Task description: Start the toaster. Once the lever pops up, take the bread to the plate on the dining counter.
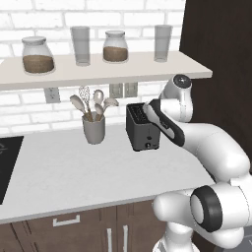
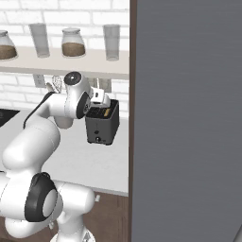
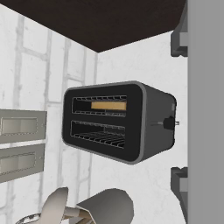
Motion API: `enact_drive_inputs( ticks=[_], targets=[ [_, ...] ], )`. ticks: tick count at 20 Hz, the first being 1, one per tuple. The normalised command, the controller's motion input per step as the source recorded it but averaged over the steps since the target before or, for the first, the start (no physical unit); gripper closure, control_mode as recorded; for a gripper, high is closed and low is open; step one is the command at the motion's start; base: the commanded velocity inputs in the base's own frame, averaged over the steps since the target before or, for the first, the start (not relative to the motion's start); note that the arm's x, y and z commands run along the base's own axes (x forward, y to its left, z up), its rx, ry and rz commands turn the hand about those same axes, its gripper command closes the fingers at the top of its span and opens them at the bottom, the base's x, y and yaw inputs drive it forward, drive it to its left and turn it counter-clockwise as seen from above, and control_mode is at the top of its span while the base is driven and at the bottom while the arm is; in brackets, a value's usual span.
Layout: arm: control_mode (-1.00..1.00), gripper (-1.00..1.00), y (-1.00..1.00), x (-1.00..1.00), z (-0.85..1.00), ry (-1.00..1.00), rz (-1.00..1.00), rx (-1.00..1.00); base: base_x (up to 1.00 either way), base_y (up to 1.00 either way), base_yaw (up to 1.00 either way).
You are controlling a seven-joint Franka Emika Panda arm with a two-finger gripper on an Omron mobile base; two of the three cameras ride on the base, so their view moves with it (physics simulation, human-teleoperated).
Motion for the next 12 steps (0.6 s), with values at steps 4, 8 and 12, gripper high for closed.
enact_drive_inputs(
  ticks=[4, 8, 12],
  targets=[
    [-1.0, -1.0, 0.0, 0.0, 0.0, 0.0, 0.0, 0.0, 0.0, 0.0, 0.0],
    [-1.0, -1.0, 0.0, 0.0, 0.0, 0.0, 0.0, 0.0, 0.0, 0.0, 0.0],
    [-1.0, -1.0, 0.0, 0.0, 0.0, 0.0, 0.0, 0.0, 0.0, 0.0, 0.0]
  ],
)
